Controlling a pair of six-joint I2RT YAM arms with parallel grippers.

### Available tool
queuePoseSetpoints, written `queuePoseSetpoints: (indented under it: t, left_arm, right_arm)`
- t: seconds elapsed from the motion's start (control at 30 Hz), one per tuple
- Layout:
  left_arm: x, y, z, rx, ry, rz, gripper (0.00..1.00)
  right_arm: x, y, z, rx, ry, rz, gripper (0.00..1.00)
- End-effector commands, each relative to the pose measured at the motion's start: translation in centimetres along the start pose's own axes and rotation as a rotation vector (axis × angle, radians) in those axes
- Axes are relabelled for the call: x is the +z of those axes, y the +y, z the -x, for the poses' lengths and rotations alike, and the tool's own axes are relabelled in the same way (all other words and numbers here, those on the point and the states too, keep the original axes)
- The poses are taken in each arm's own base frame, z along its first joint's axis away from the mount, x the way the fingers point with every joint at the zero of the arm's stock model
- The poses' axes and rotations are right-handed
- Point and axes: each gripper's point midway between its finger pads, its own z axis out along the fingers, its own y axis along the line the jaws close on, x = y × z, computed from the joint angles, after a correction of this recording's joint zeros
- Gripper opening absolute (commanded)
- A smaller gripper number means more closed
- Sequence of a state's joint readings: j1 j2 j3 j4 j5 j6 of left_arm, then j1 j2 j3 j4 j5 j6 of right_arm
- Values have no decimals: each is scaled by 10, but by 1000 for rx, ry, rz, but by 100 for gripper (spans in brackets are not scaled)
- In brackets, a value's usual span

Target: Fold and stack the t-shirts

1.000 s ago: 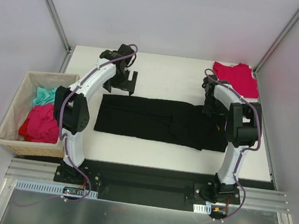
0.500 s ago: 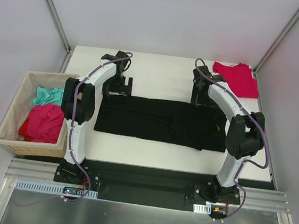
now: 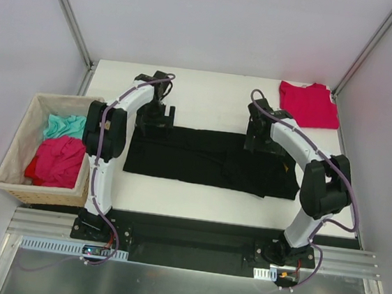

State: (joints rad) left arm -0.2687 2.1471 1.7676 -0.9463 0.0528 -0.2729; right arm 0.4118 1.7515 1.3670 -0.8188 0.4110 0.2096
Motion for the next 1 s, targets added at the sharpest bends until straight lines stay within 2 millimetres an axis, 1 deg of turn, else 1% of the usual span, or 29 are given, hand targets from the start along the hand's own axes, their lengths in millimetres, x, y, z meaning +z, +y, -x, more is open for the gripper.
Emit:
queuePoseSetpoints:
  t: [0.0, 0.03, 0.07, 0.13, 0.17, 0.23, 0.3, 0.37, 0.5, 0.57, 0.63, 0.7, 0.73, 0.77, 0.8, 0.83, 0.87, 0.93, 0.97]
  left_arm:
    - [10, 2, -9, 16, 45, 16, 99]
    - [11, 2, -9, 17, 49, 15, 99]
    - [12, 2, -9, 15, 55, 14, 99]
    - [17, 2, -10, 14, 65, 16, 99]
    - [18, 2, -9, 14, 66, 19, 99]
    - [21, 3, -8, 11, 71, 24, 99]
    - [23, 5, -4, 10, 66, 35, 99]
    - [22, 6, -1, 6, 64, 36, 99]
    - [22, 6, 1, 1, 67, 41, 99]
    - [21, 6, 0, -2, 67, 39, 99]
    - [18, 8, -2, -3, 62, 46, 99]
    - [17, 11, -6, -5, 67, 57, 99]
    - [17, 12, -7, -5, 68, 59, 99]
    - [18, 13, -9, -5, 73, 64, 99]
    - [17, 13, -8, -5, 69, 66, 99]
    - [17, 14, -8, -8, 68, 67, 99]
    - [17, 15, -9, -8, 70, 73, 99]
    - [17, 17, -8, -15, 69, 71, 99]
    - [17, 17, -10, -18, 71, 72, 99]
  right_arm:
    - [-7, -19, -19, 52, 6, -53, 97]
    - [-9, -20, -21, 66, 2, -53, 97]
    - [-5, -24, -31, 60, 18, -64, 97]
    - [-4, -26, -36, 72, 19, -66, 97]
    - [0, -30, -45, 69, 34, -86, 97]
    - [1, -33, -51, 79, 34, -90, 97]
    - [5, -37, -61, 84, 50, -102, 97]
    - [5, -39, -66, 95, 50, -111, 97]
    - [19, -46, -83, 89, 102, -161, 97]
    - [28, -45, -85, 77, 131, -190, 97]
    - [31, -44, -77, 87, 136, -203, 97]
    - [40, -43, -78, 69, 175, -224, 97]
    - [40, -39, -69, 75, 172, -221, 97]
    - [43, -40, -65, 73, 176, -242, 97]
    - [50, -42, -70, 52, 217, -275, 98]
    - [51, -43, -69, 54, 228, -293, 97]
    - [50, -44, -57, 60, 203, -315, 100]
    - [52, -48, -55, 49, 219, -349, 100]
    - [49, -50, -50, 52, 213, -365, 100]
